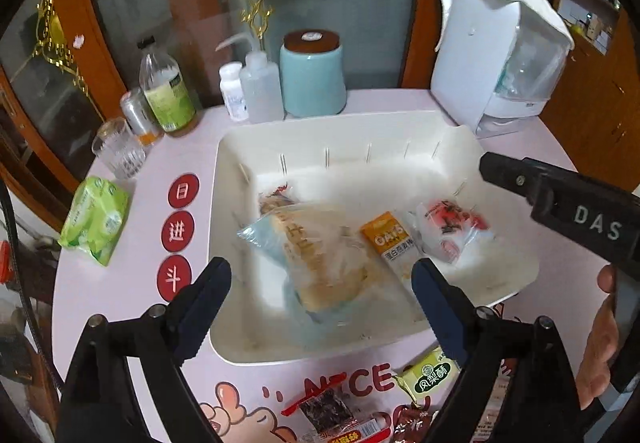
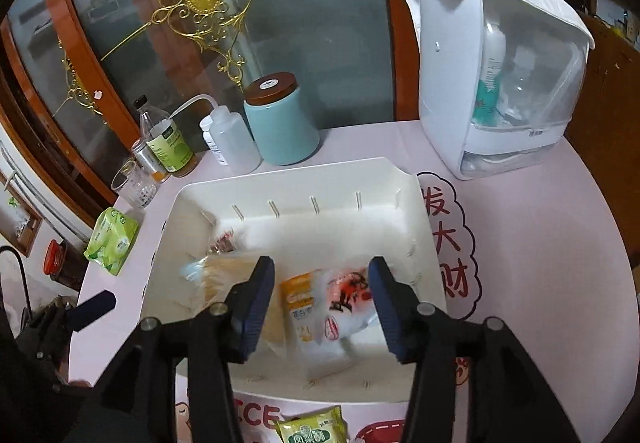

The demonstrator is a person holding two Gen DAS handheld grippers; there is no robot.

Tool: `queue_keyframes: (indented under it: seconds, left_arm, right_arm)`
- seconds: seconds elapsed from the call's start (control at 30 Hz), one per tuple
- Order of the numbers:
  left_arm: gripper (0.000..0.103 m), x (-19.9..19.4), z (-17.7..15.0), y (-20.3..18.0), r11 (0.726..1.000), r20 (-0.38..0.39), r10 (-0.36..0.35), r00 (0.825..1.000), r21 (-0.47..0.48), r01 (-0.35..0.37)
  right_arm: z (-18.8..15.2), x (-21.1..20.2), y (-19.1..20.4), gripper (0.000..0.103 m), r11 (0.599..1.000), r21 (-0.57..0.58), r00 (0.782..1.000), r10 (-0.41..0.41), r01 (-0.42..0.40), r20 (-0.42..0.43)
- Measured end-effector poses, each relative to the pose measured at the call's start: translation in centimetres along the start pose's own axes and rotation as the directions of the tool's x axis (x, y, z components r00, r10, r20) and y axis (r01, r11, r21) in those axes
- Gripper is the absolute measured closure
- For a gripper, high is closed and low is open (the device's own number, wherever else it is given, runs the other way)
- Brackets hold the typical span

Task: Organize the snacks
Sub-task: 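Lift both packs into the white tray and open both grippers, then withdraw both grippers from the tray toward the remaining snacks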

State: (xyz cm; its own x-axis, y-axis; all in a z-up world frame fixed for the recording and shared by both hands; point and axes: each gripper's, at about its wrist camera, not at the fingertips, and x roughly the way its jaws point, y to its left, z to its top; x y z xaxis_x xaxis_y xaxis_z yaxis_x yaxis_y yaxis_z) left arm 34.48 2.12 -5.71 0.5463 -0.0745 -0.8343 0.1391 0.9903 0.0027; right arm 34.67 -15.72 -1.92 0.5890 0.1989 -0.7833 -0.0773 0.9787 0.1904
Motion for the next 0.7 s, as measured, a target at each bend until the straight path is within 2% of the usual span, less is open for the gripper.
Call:
queue_keyframes:
  seconds: [0.13, 0.23, 0.7]
  left_arm:
    - [0.010, -1.2, -0.3, -0.8, 1.000, -0.004, -0.003, 1.000, 0.022, 0.003]
    - [0.000, -2.4, -0.5, -1.3, 0.999, 0.017, 0.010, 1.000, 0.032, -0.010]
    - [0.000, -7.9, -3.0, -2.0, 1.000, 0.047, 0.022, 0.999, 0.014, -0.023]
  right_arm:
    - [-0.5, -0.8, -0.1, 0.053, 1.000, -0.005, 1.000, 0.010, -0.010, -0.003]
    - [-0.8, -1.6, -0.2, 0.053, 1.000, -0.016, 1.000, 0.009, -0.009, 0.001]
    - [-3.2, -7.5, 0.3, 0.054, 0.996, -0.076, 0.998, 0.052, -0.050, 0.033]
